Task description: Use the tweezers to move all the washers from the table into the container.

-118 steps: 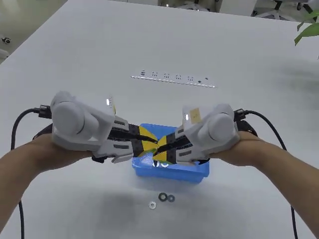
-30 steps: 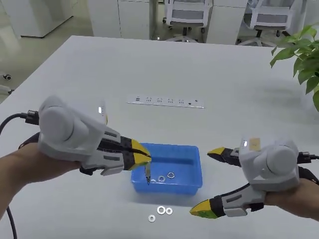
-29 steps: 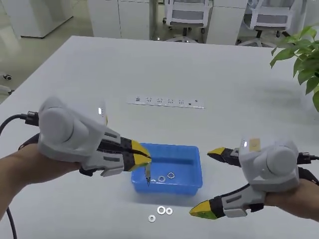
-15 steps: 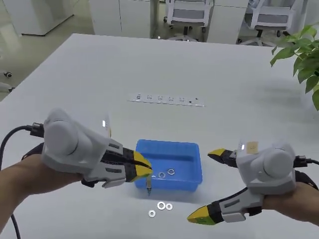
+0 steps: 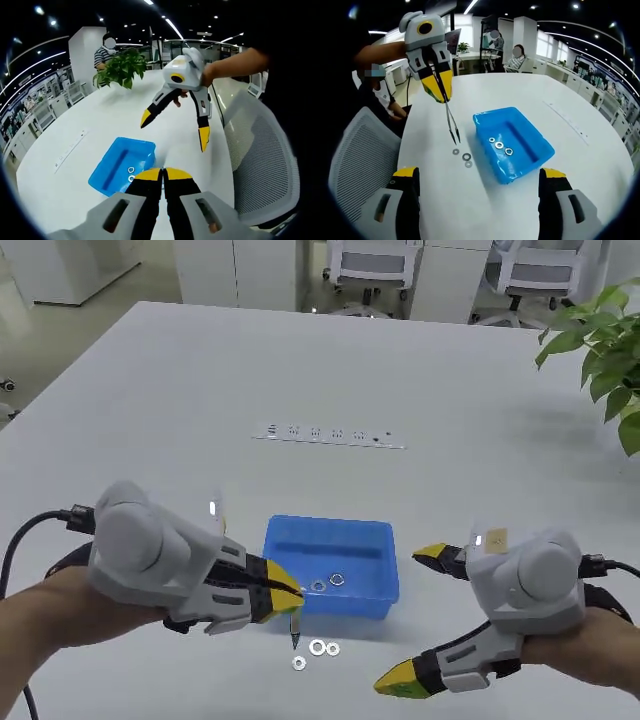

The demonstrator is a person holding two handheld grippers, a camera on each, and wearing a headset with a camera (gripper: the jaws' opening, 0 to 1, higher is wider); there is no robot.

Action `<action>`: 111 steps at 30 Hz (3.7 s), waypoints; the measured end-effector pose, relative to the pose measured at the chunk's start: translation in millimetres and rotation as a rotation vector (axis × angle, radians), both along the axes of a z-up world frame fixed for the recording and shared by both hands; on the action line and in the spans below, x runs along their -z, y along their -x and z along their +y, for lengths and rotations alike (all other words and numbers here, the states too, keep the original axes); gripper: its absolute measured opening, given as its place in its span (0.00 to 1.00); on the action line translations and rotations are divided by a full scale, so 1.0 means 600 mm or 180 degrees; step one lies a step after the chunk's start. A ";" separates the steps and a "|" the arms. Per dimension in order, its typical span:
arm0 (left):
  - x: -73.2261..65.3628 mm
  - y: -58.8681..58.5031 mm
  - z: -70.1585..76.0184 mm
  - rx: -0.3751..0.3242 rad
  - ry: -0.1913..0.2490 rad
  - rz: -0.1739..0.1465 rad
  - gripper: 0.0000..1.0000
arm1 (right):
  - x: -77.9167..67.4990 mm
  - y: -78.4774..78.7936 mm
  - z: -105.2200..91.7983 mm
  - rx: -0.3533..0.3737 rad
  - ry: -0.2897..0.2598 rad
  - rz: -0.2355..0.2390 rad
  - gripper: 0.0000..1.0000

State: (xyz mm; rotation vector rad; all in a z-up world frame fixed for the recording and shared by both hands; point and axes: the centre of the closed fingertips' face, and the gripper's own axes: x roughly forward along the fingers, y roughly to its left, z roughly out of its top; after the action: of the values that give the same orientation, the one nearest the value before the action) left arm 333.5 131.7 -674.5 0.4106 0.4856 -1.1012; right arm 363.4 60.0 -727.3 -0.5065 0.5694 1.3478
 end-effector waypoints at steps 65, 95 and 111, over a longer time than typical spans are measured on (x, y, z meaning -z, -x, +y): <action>0.029 0.009 -0.007 0.0166 -0.0040 0.0081 0.06 | 0.024 0.055 0.103 -0.0907 -0.0145 -0.0114 0.45; 0.034 0.005 -0.010 0.0174 -0.0041 0.0124 0.06 | 0.060 0.067 0.151 -0.1418 -0.0012 -0.0353 0.10; 0.035 0.008 -0.011 0.0154 -0.0073 0.0146 0.06 | 0.059 0.068 0.151 -0.1408 0.0003 -0.0308 0.08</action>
State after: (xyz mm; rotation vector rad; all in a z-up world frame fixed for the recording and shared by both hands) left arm 328.5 124.9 -695.2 0.4197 0.5316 -1.1548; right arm 322.5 150.4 -762.8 -0.7230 0.3896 1.7300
